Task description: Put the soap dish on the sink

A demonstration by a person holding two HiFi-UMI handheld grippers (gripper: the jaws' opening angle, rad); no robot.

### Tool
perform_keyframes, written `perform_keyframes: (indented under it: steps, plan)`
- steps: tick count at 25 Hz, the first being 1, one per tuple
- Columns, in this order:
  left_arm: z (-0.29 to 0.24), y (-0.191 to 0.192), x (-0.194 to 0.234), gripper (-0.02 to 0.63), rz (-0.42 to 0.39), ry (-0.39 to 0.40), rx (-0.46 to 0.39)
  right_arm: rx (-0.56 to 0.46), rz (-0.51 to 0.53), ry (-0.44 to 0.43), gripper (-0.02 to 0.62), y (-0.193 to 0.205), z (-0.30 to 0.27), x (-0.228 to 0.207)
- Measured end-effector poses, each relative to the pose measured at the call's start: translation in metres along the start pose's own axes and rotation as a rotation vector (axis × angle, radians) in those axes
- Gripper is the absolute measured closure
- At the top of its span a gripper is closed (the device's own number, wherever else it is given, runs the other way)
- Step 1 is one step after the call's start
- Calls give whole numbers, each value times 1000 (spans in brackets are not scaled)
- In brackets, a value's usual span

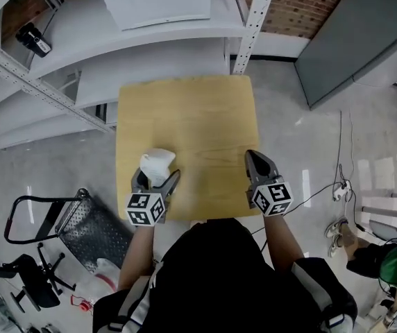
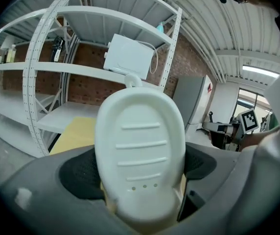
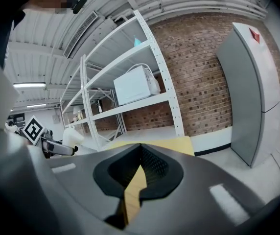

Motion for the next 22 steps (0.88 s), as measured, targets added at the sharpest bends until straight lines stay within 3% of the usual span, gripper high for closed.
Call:
perform_keyframes:
  steps: [9, 16, 22]
  plan:
    - [-31, 51, -5, 141, 42, 8, 183, 141, -104, 14, 589, 55, -6, -11]
    - [-47, 91, -2, 141, 10, -25, 366, 219, -97, 6, 589, 77, -13, -19]
    - [-58, 111, -6, 141, -48, 12, 508, 280, -29, -56, 589, 85, -17, -16]
Point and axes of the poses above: the fingertips, and each gripper's own axes: z backward along the fingers, x to its left, y out of its underside, the point moved 1 cm from there along z, backward along the fingers, and after that the axes turned 2 degrees about -y, right-handed, at the moved point
